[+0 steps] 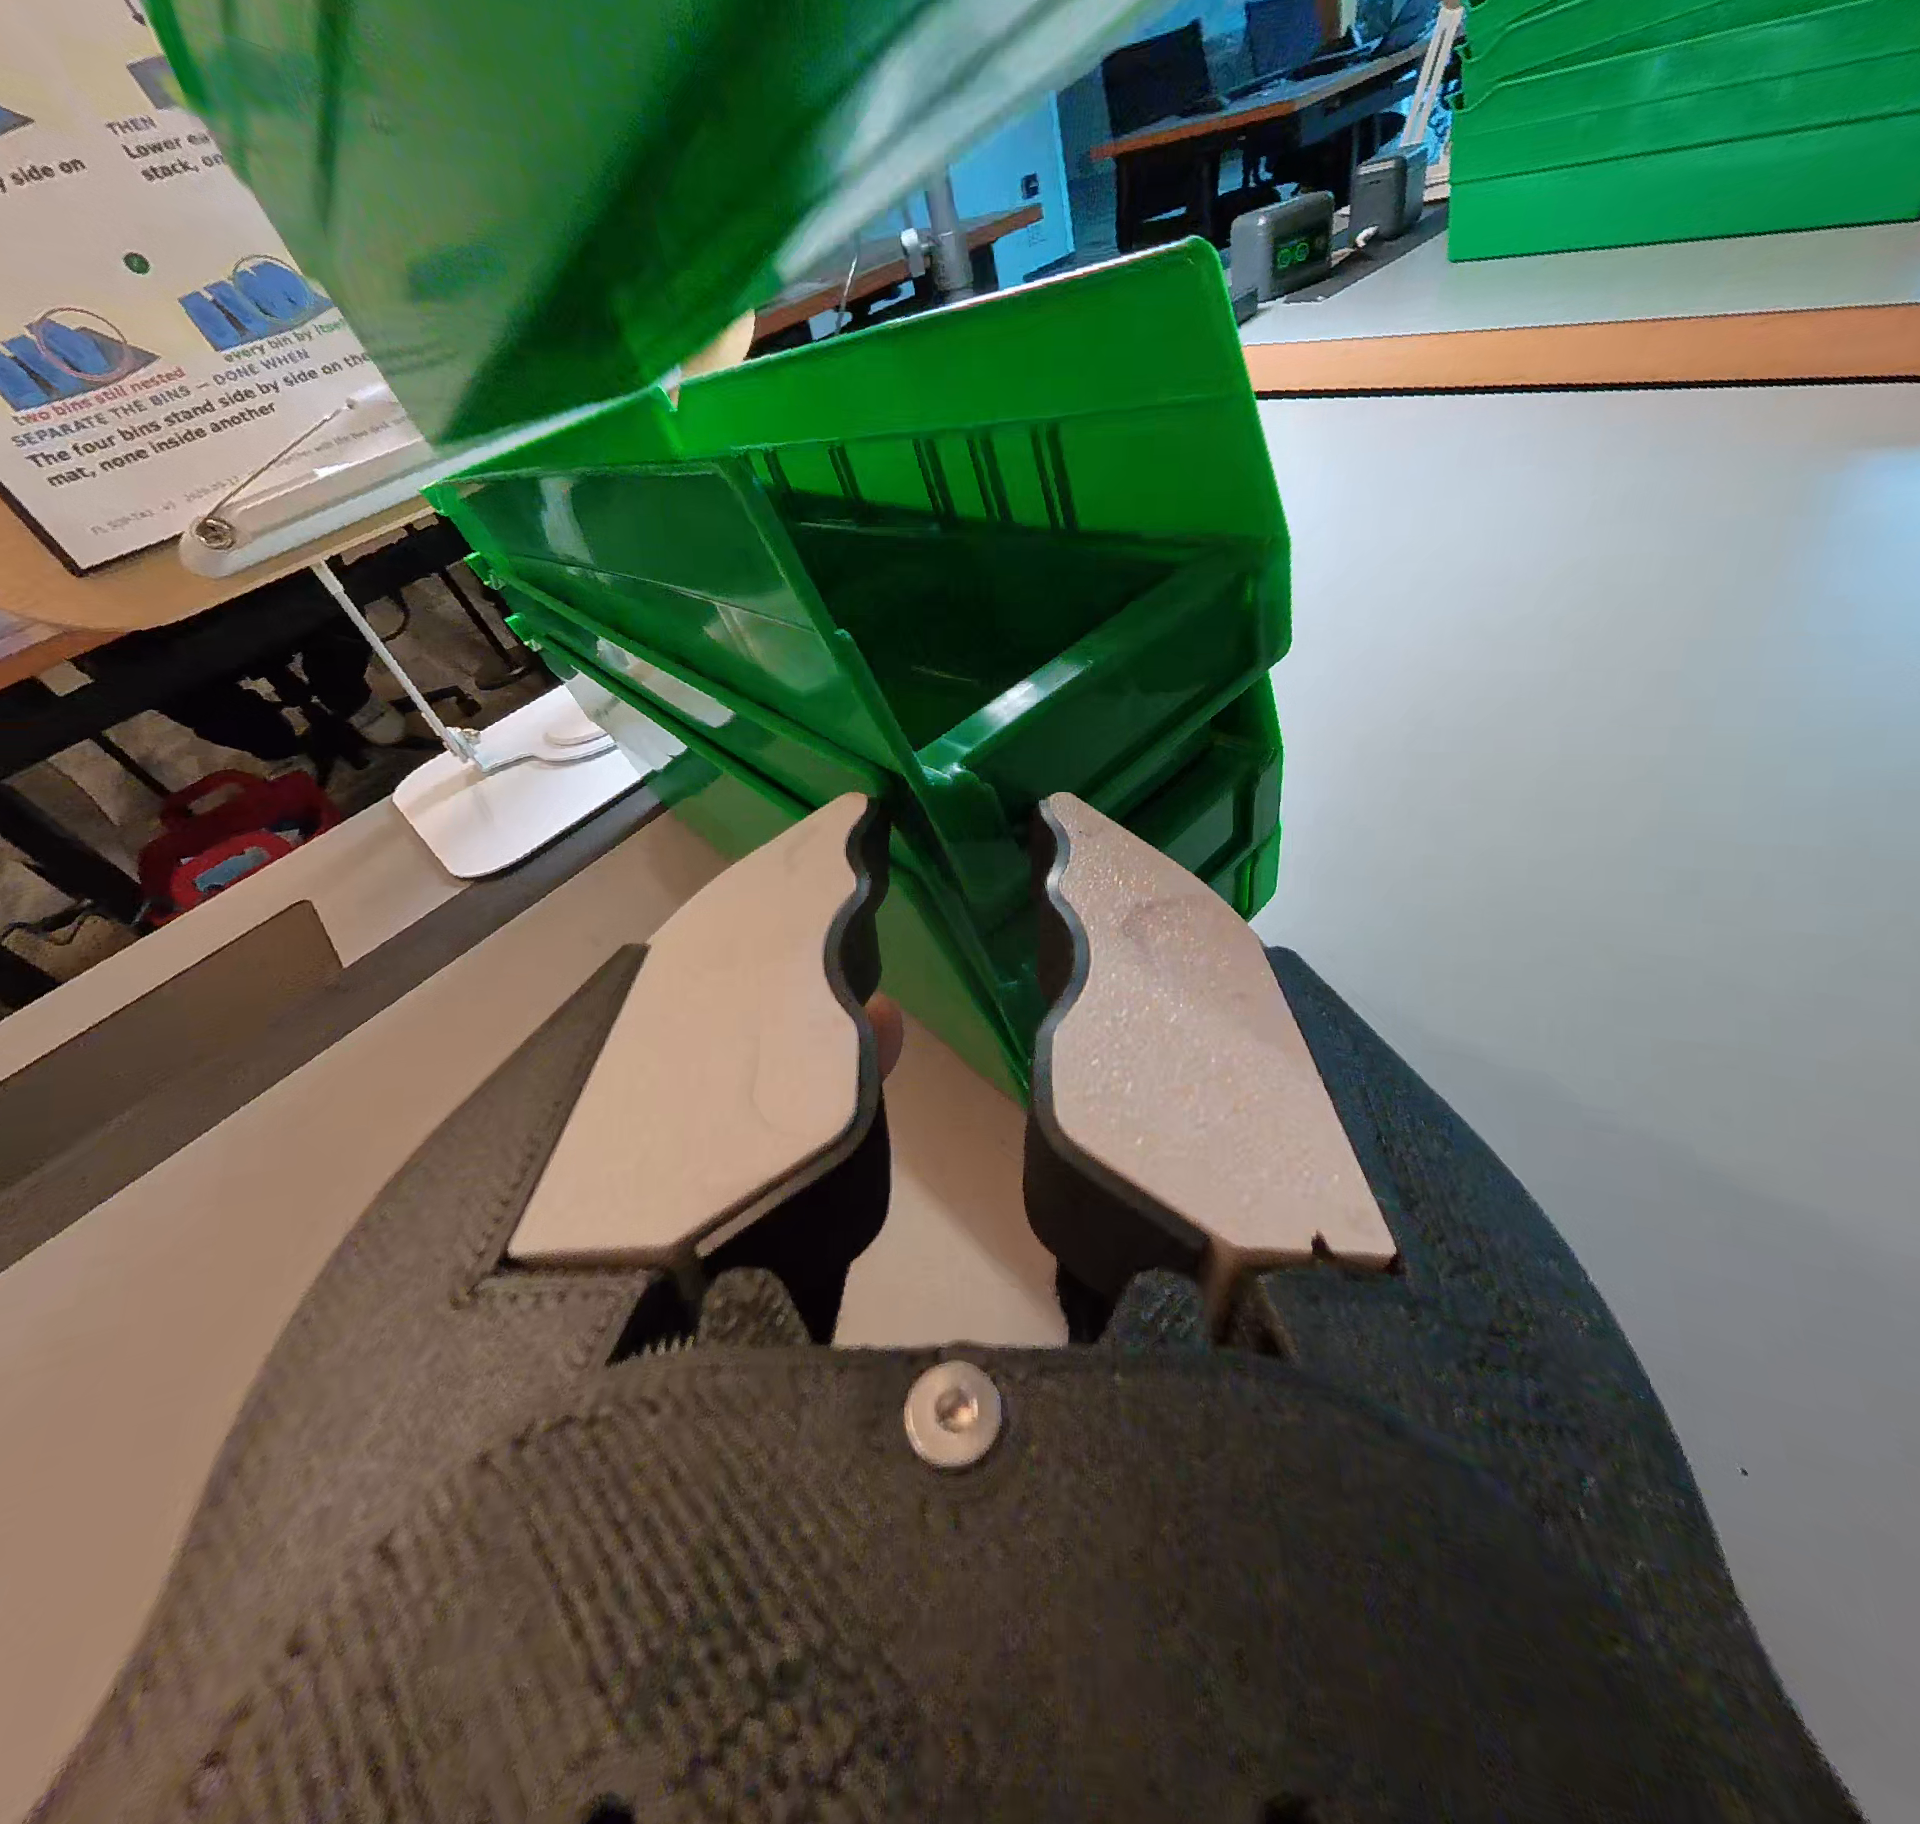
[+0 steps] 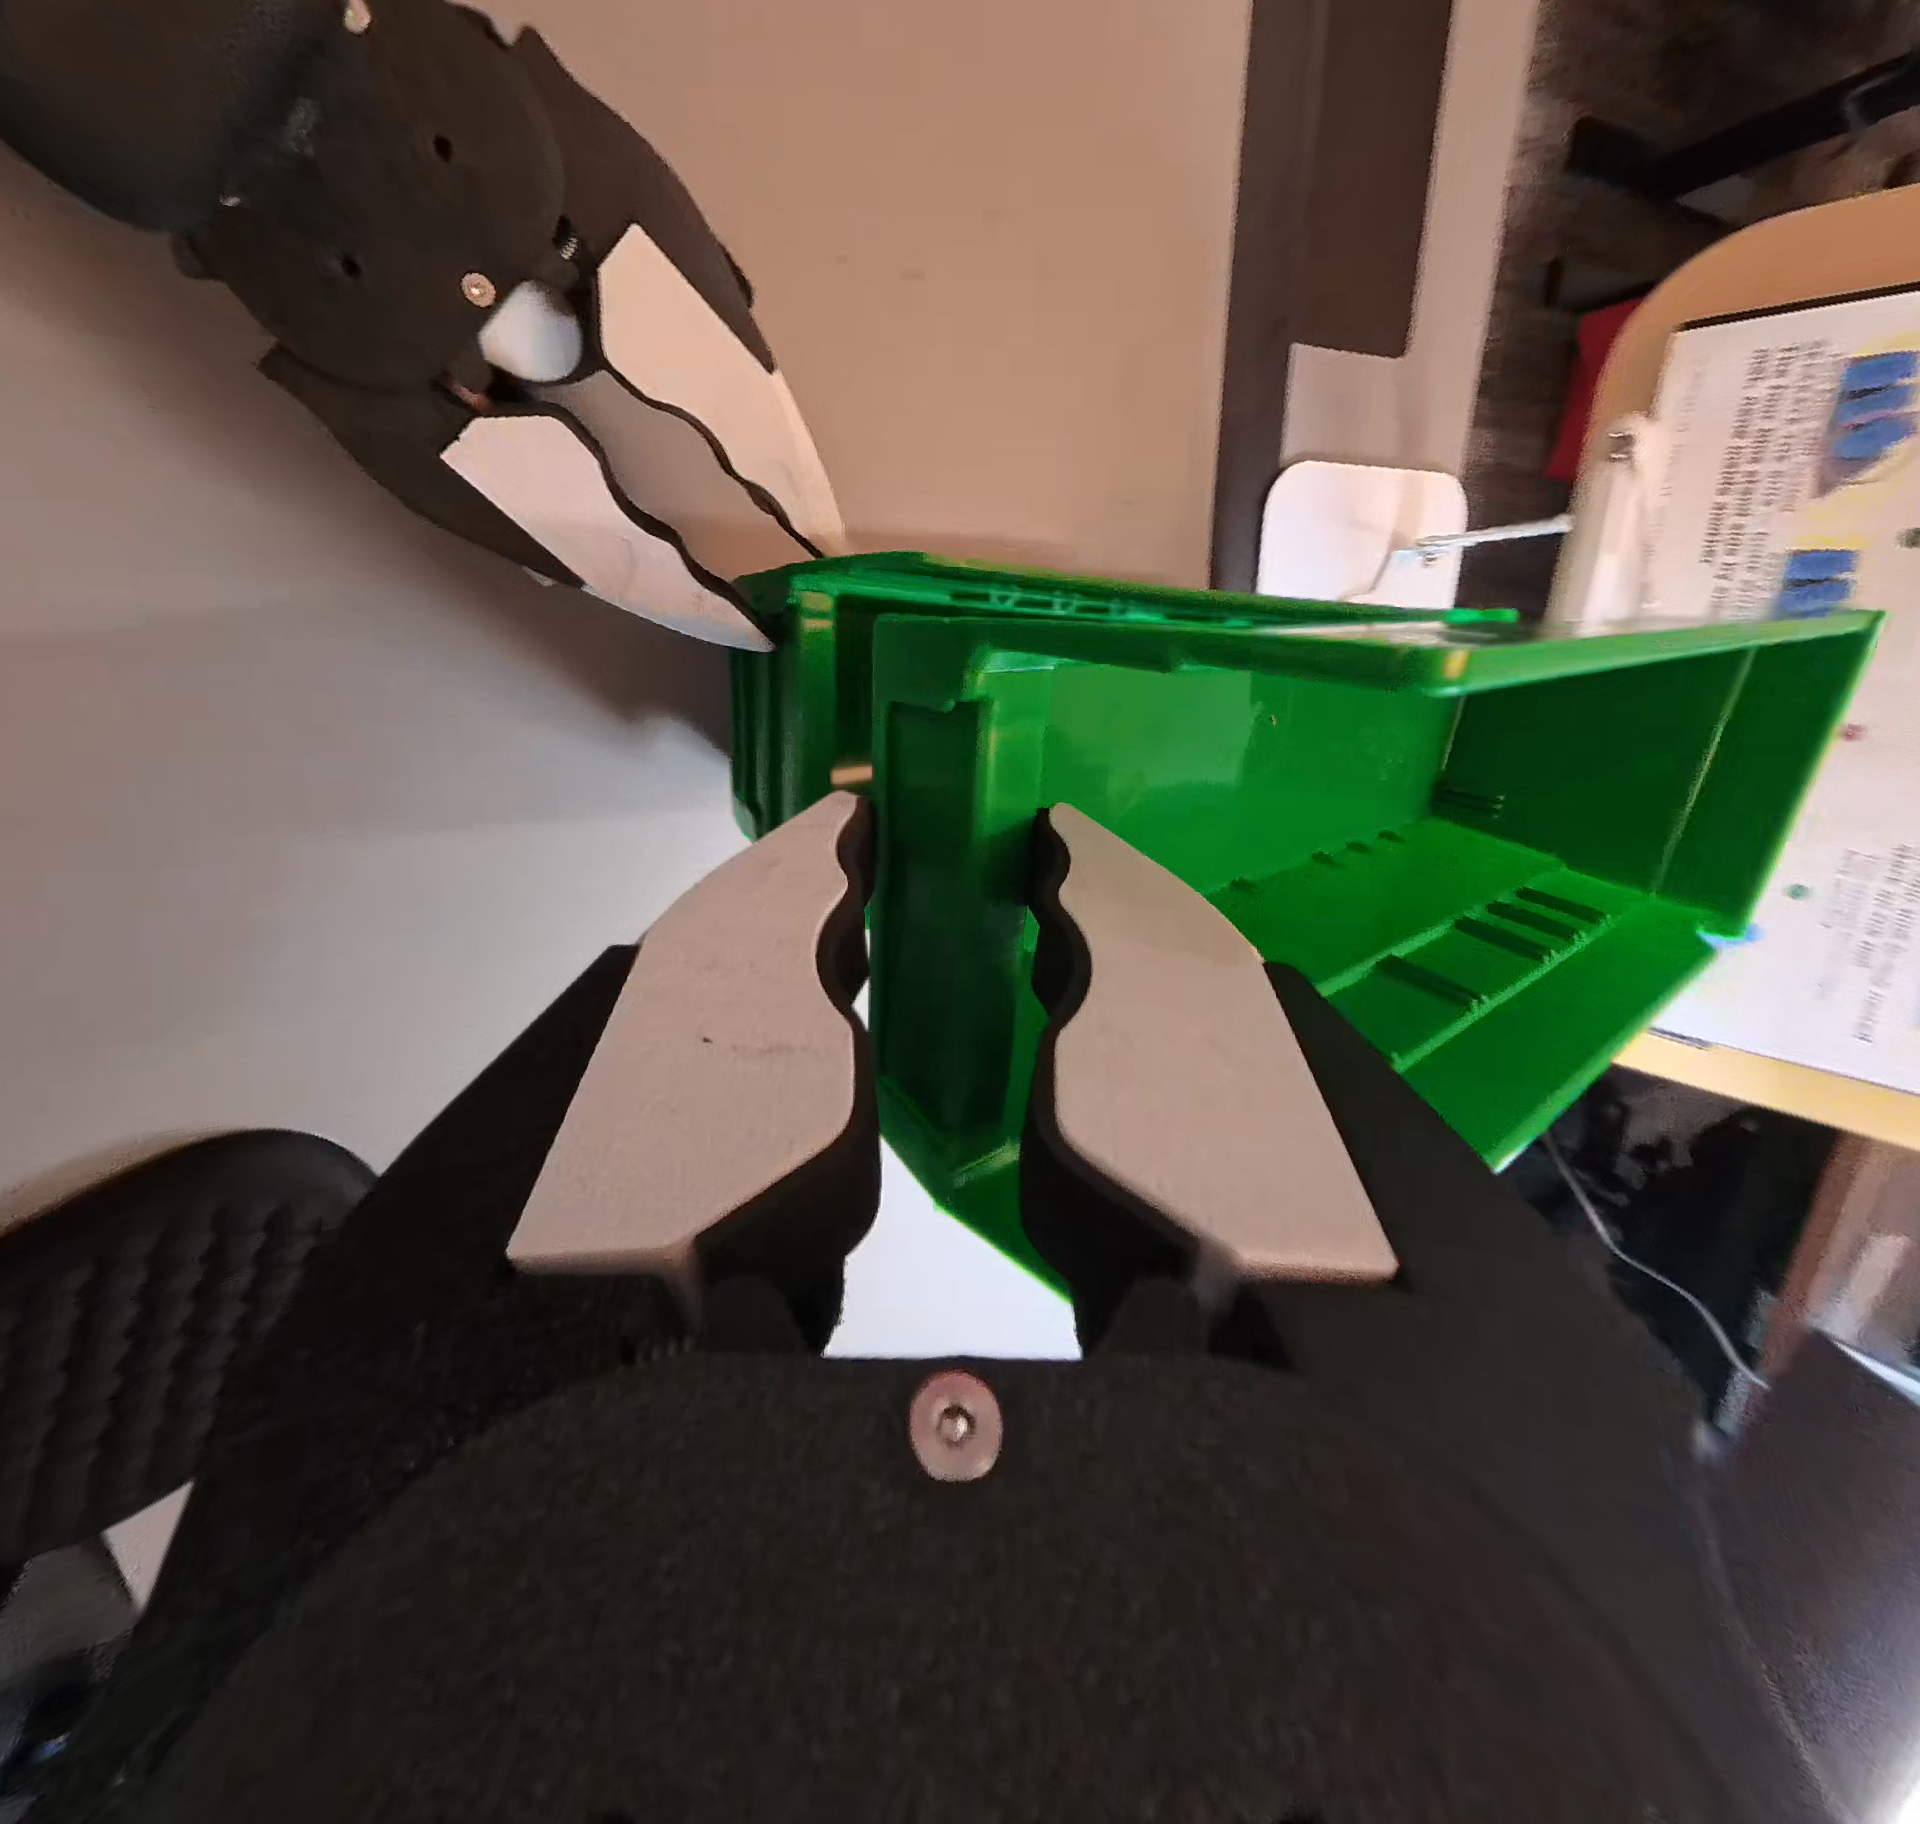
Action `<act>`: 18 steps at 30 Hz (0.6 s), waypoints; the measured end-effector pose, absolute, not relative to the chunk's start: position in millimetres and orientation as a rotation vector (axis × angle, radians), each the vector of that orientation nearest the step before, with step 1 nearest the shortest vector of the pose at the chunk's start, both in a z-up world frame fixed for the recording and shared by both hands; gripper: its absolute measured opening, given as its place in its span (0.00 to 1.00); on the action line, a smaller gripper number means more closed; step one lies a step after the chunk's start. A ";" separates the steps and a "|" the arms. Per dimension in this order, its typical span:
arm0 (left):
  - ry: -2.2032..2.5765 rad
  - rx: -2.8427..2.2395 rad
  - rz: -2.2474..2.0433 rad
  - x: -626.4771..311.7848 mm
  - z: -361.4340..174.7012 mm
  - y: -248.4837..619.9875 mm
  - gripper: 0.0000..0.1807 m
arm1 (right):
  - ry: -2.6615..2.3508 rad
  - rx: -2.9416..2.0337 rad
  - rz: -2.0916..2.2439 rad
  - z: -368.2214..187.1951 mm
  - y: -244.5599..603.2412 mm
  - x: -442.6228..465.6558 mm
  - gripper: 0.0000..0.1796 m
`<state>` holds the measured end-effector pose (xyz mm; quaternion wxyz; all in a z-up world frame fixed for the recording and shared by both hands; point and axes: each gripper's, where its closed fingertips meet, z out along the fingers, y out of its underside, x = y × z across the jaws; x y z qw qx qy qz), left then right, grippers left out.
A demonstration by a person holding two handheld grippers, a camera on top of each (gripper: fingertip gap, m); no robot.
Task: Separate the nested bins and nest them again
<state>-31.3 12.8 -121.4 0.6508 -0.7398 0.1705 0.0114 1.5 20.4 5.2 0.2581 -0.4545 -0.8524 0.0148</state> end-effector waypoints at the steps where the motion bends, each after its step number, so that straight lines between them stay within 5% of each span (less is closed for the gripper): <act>1: 0.382 -1.678 0.027 -31.0 -121.2 13.2 0.15 | -2.294 -1.221 0.026 12.7 22.5 4.0 0.16; 10: 0.375 -1.664 0.026 -31.7 -121.5 12.7 0.15 | -2.145 -1.171 -0.131 49.7 49.1 57.4 0.16; 18: 0.313 -1.646 -0.059 -54.9 -105.4 -19.2 0.25 | -2.139 -1.226 -0.270 -48.4 100.1 124.3 0.16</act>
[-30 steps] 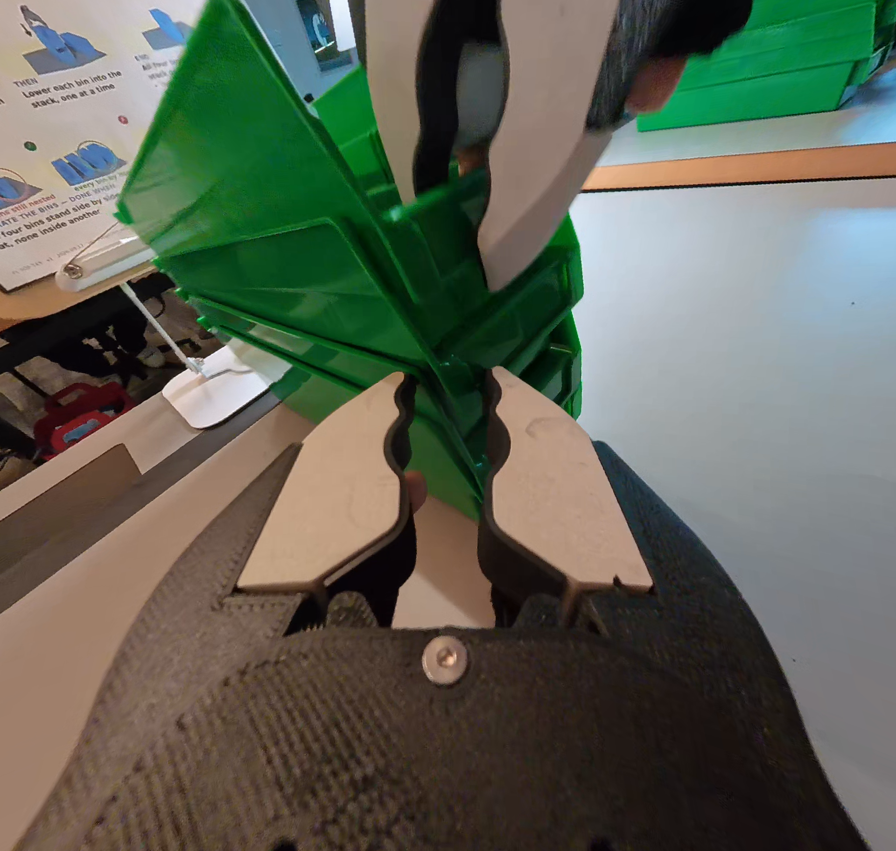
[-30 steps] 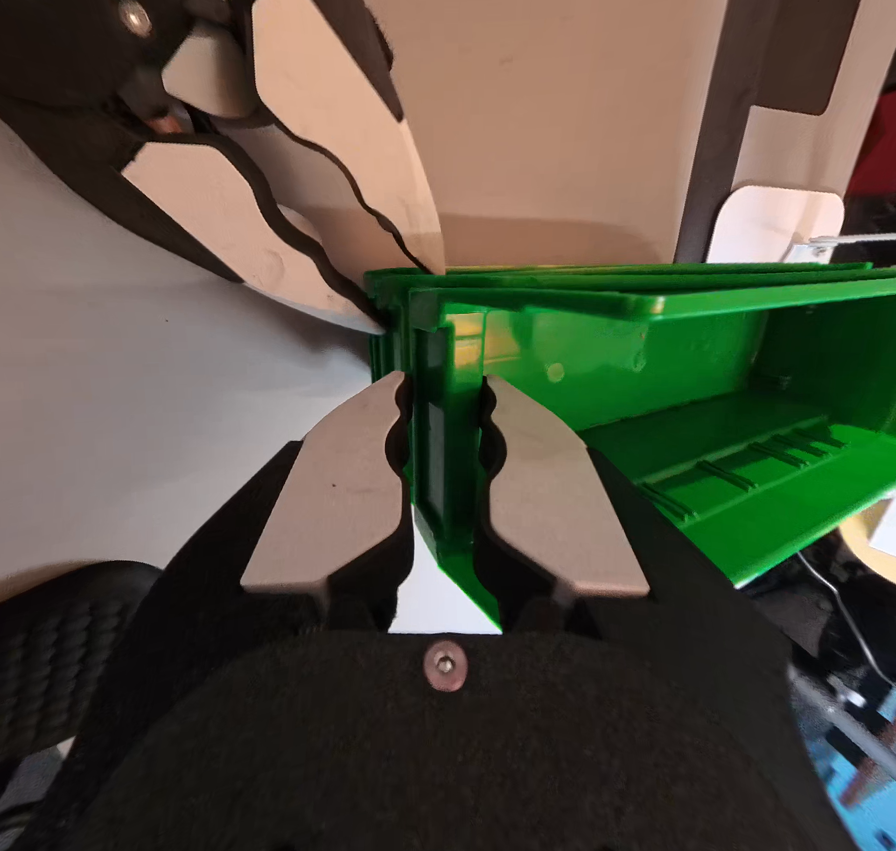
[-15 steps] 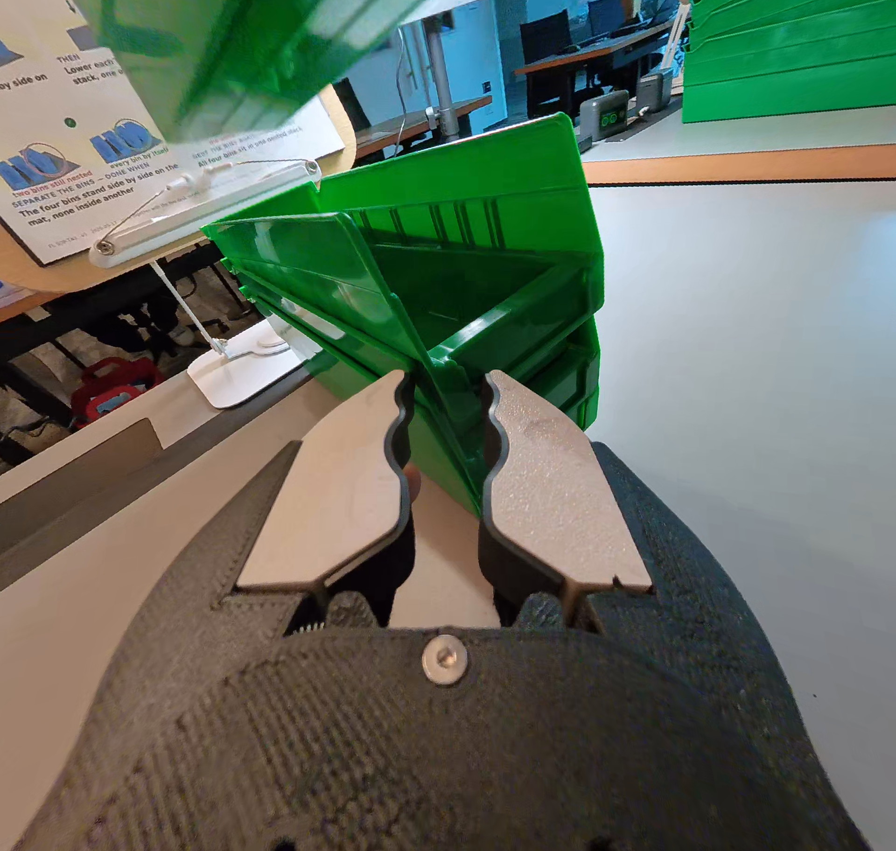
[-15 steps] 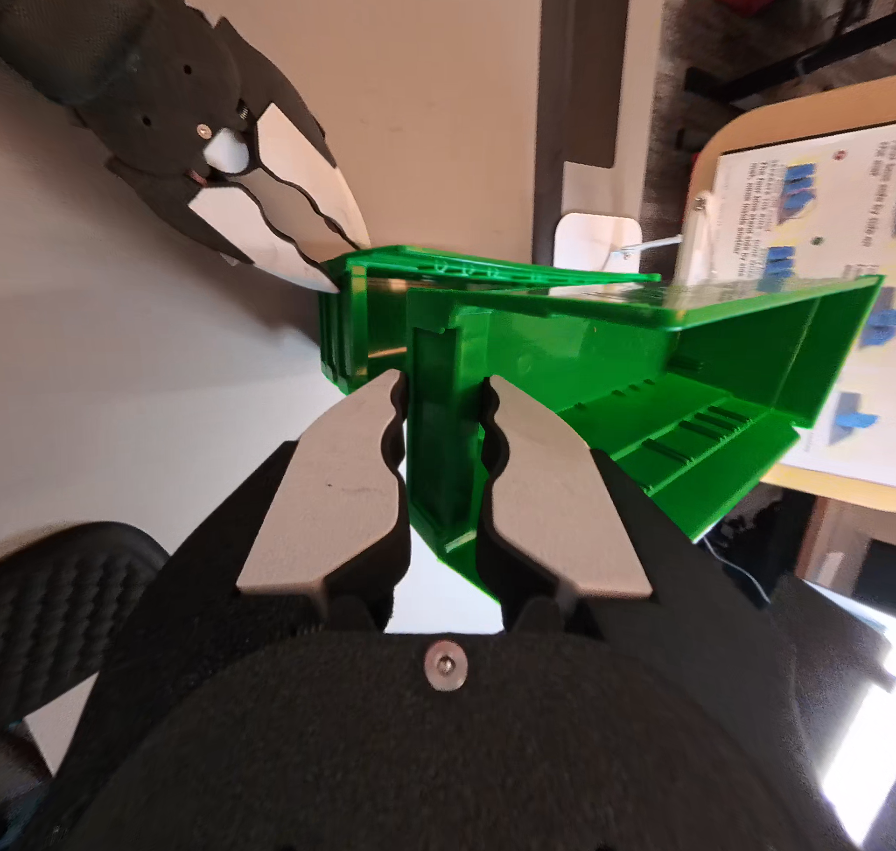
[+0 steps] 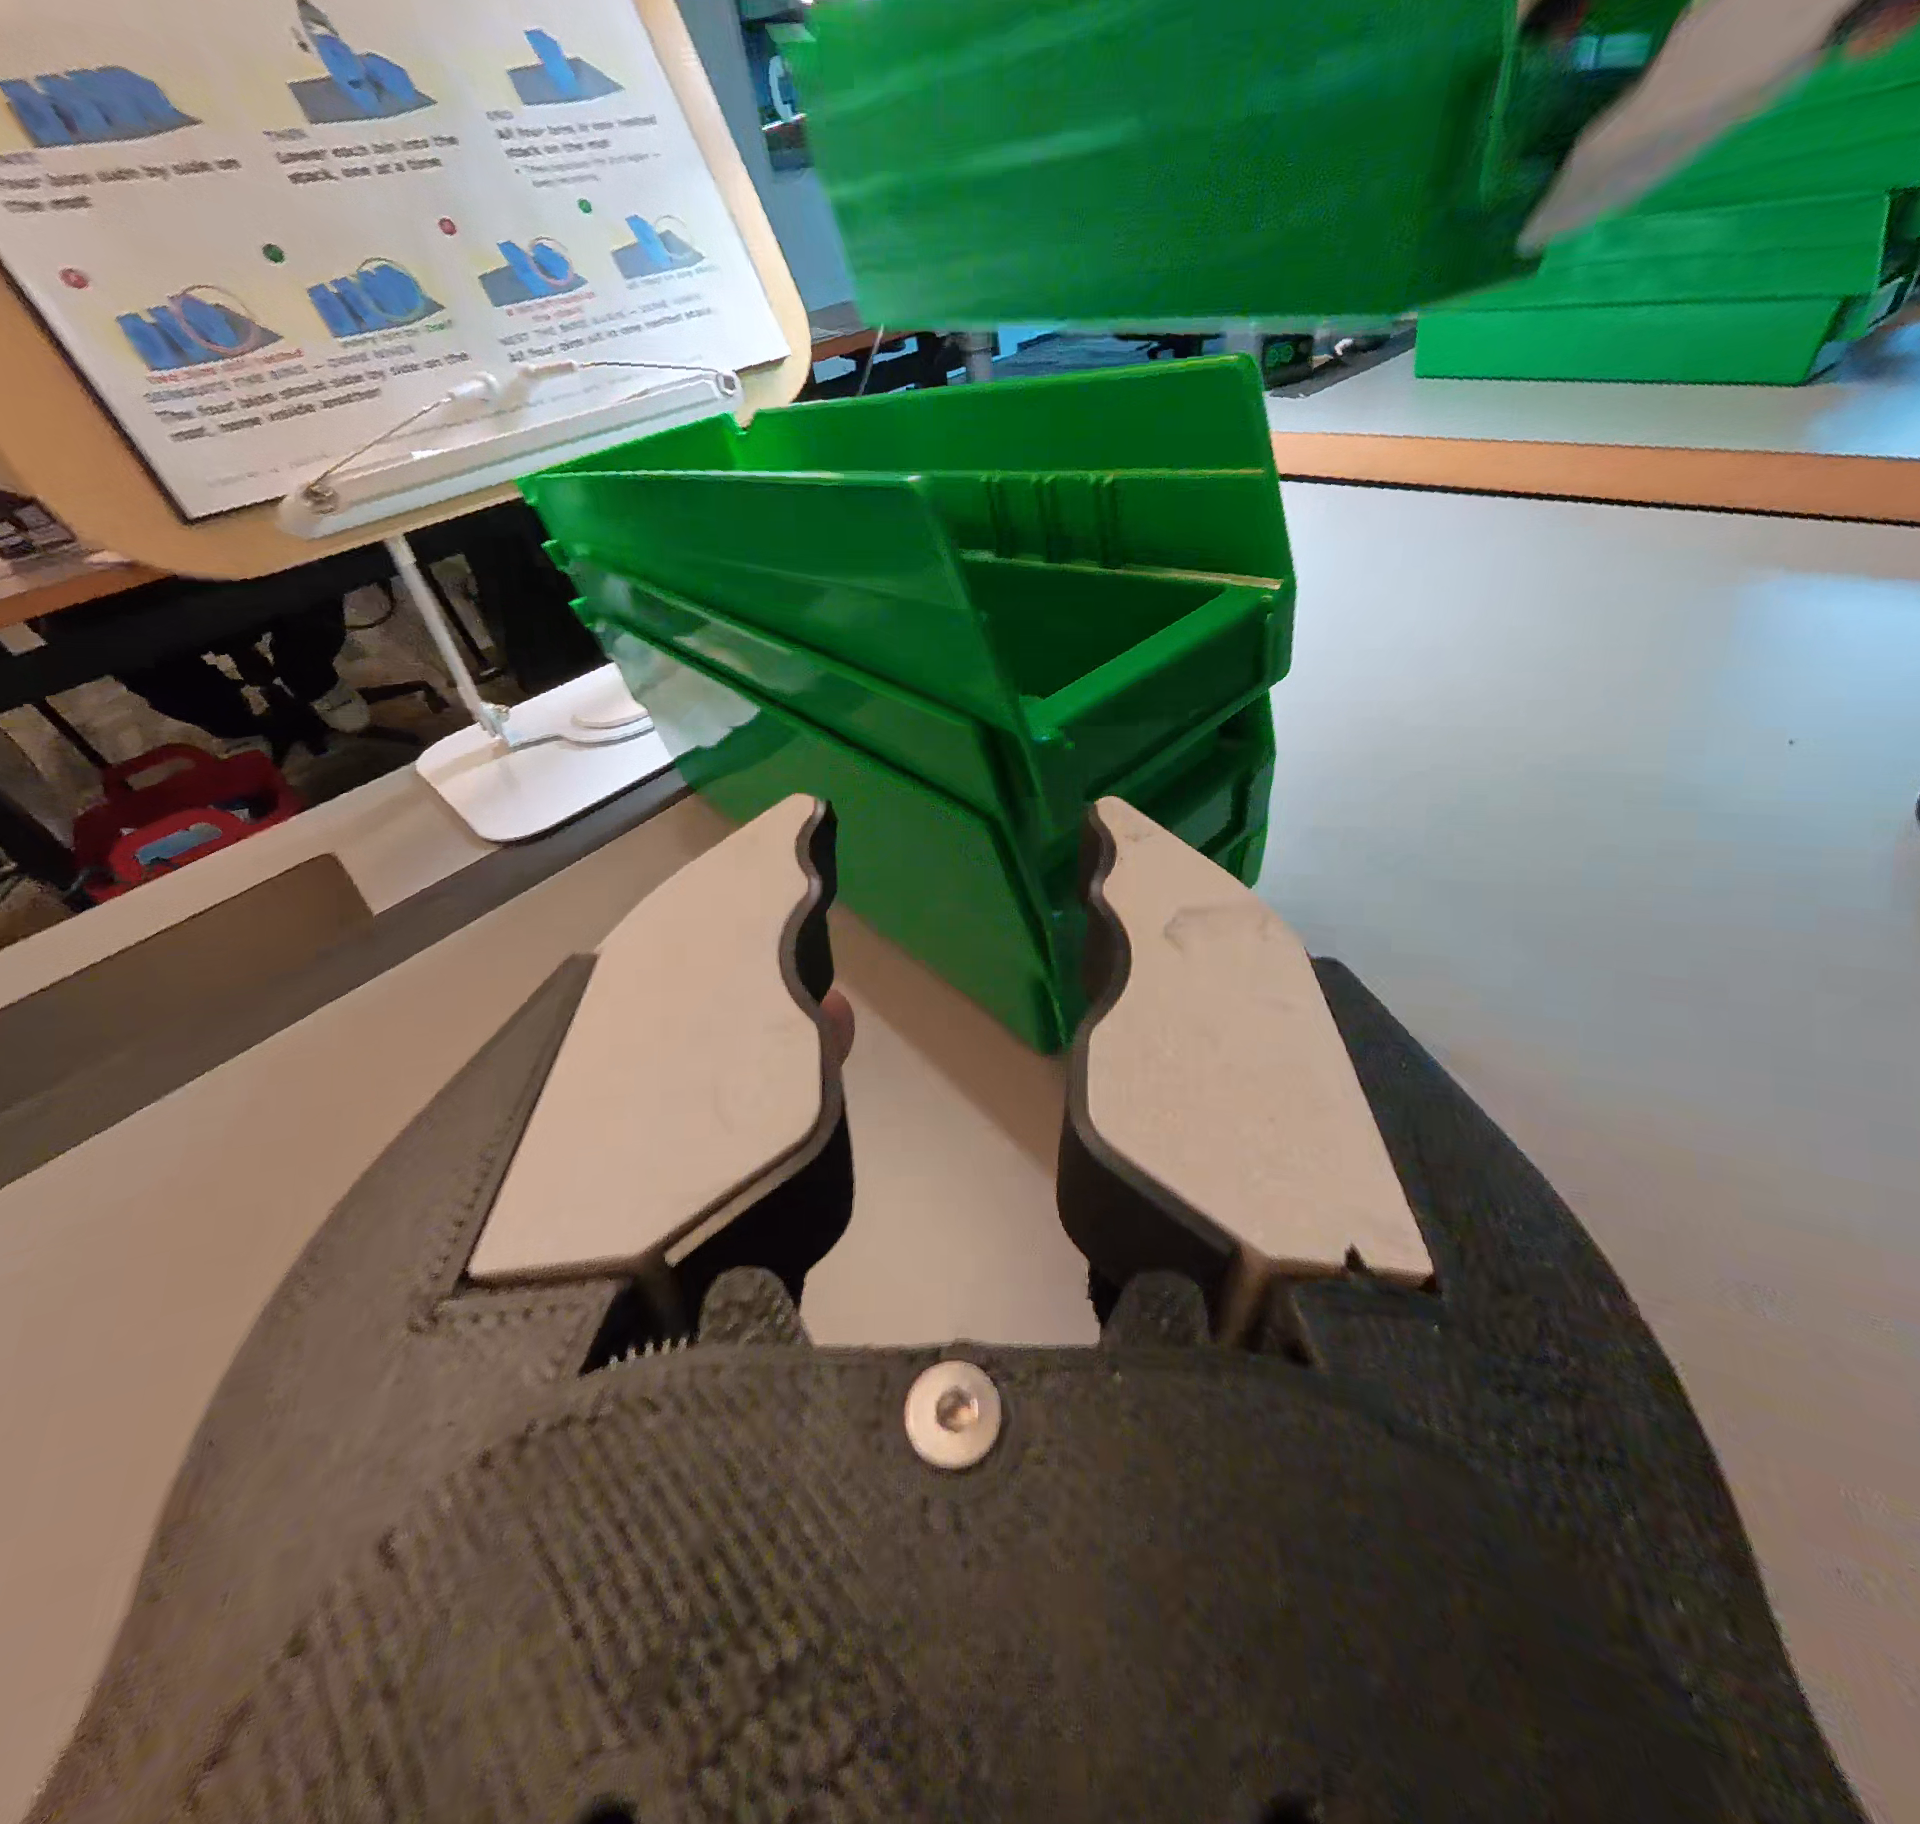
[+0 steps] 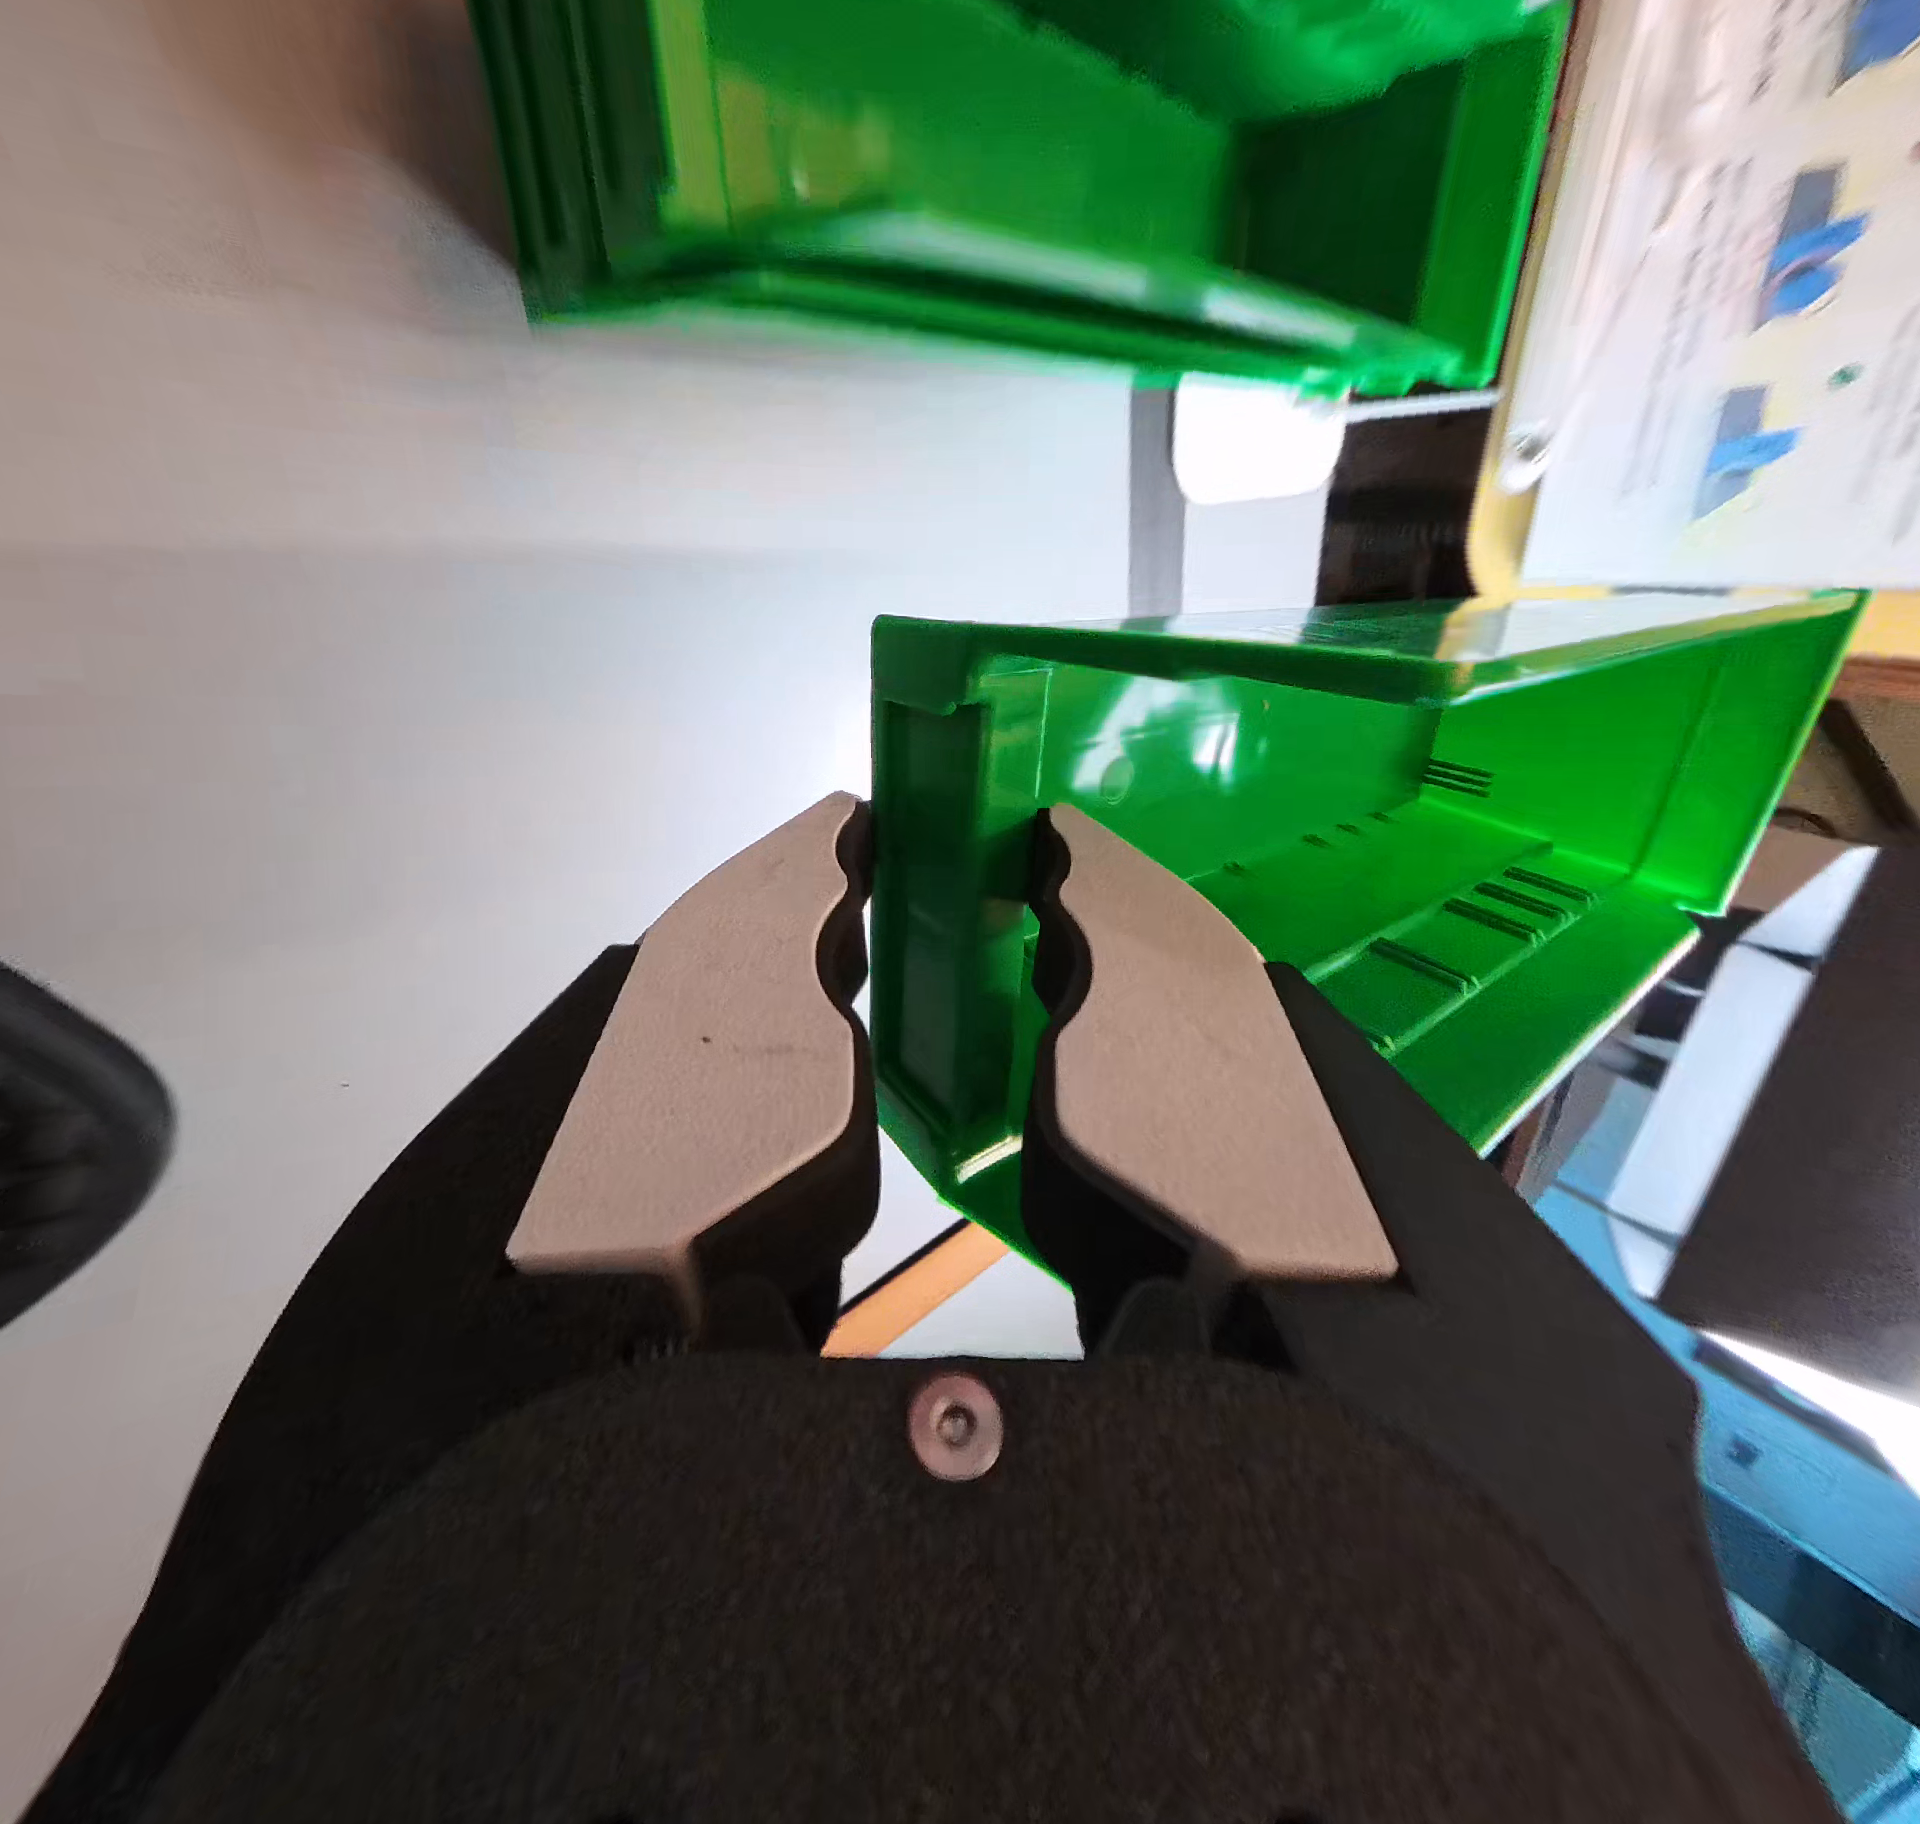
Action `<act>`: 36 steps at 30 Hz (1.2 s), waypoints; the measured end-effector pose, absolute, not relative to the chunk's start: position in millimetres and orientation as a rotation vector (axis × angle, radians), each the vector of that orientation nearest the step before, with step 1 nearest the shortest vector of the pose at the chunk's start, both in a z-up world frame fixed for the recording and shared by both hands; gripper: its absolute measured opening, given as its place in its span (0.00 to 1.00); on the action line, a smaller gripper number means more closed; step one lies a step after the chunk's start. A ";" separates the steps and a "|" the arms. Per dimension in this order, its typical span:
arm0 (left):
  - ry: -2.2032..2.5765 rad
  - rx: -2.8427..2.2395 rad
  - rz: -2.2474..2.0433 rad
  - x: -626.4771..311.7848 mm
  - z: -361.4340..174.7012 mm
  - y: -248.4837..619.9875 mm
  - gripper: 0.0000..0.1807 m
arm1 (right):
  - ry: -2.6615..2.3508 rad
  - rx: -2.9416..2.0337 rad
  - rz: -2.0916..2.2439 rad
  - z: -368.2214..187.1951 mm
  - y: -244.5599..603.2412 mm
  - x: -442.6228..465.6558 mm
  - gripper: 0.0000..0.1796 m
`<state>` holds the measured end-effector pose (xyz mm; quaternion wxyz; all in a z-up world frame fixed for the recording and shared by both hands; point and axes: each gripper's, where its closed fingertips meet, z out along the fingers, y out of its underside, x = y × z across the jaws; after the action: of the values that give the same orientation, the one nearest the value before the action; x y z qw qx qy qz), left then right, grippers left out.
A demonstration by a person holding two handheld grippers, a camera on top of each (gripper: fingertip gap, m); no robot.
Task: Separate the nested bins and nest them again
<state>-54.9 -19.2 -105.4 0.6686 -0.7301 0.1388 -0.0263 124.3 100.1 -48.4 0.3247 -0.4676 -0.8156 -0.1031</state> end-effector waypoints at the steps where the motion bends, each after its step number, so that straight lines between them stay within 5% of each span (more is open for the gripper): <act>1: 0.300 -1.646 -0.059 -60.6 -104.9 -23.6 0.25 | -2.139 -1.228 -0.292 -64.4 109.4 131.8 0.16; 9: 0.293 -1.729 0.015 -88.0 -131.6 -36.6 0.24 | -2.138 -1.211 -0.364 -170.6 155.5 173.7 0.16; 17: 0.304 -1.806 0.054 -92.7 -153.2 -31.0 0.25 | -2.146 -1.192 -0.318 -212.4 163.8 190.6 0.16; 23: 0.315 -1.816 0.058 -89.6 -157.3 -30.5 0.26 | -2.071 -1.217 -0.305 -190.0 157.0 188.2 0.25; 31: 0.312 -1.825 0.068 -91.4 -160.5 -29.2 0.26 | -1.910 -1.066 -0.016 -80.7 69.3 133.0 0.25; 36: 0.327 -1.812 0.077 -87.0 -157.1 -31.3 0.26 | -1.993 -0.917 0.078 -57.6 3.0 74.4 0.24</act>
<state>-87.0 -31.3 -157.1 0.6048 -0.7830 0.1413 0.0332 74.4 3.0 -57.6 0.4558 -0.3720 -0.8080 0.0318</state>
